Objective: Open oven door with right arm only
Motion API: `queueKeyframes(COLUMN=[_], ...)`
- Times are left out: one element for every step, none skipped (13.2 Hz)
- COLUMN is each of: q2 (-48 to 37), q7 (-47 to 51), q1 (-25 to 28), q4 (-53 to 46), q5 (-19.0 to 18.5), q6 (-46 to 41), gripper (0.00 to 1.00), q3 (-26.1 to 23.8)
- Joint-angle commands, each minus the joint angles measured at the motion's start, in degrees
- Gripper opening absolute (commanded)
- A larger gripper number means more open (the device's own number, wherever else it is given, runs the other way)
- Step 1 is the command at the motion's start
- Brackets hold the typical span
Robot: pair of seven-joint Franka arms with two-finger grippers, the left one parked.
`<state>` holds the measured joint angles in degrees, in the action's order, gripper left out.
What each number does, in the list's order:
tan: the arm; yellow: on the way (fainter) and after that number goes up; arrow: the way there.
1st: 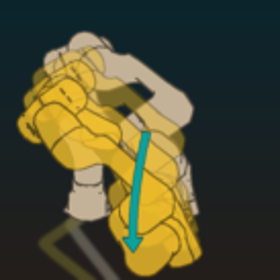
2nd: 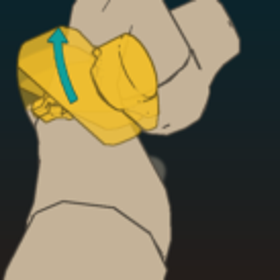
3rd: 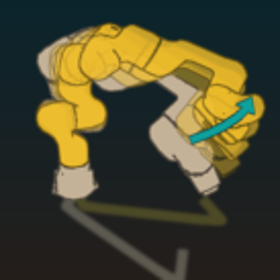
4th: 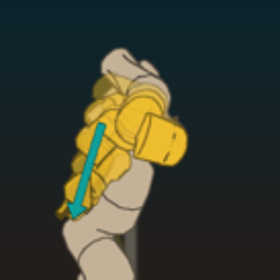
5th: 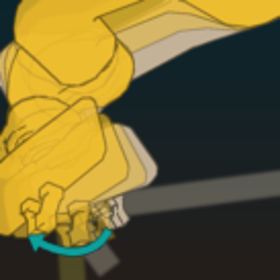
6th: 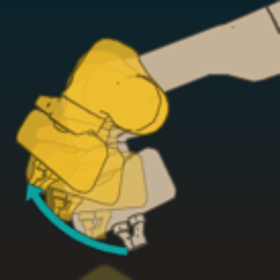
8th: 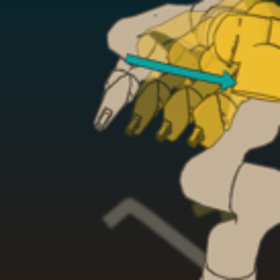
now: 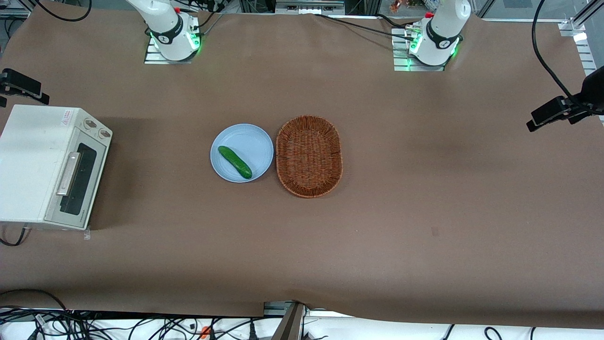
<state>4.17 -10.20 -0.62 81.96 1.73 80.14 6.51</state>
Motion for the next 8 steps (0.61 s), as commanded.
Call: queueKeyframes(q2=[0.13, 0.13, 0.22, 0.22, 0.31, 0.66, 0.83, 1.18], q7=[0.35, 0.18, 0.09, -0.26, -0.17, -0.26, -0.52, -0.52], q1=[-0.18, -0.18, -0.18, -0.09, -0.09, -0.18, -0.26, -0.26], q4=[-0.48, -0.48, -0.48, -0.39, -0.31, -0.39, -0.31, -0.31], q5=[-0.41, -0.41, -0.41, -0.59, -0.85, -0.85, -0.85, -0.85], q6=[-0.24, -0.33, -0.42, -0.51, -0.16, -0.42, -0.59, -0.68], gripper=[1.0, 1.0, 1.0, 1.0, 1.0, 1.0, 1.0, 1.0], q3=[-0.45, -0.45, -0.45, -0.45, -0.45, -0.36, -0.36, -0.36])
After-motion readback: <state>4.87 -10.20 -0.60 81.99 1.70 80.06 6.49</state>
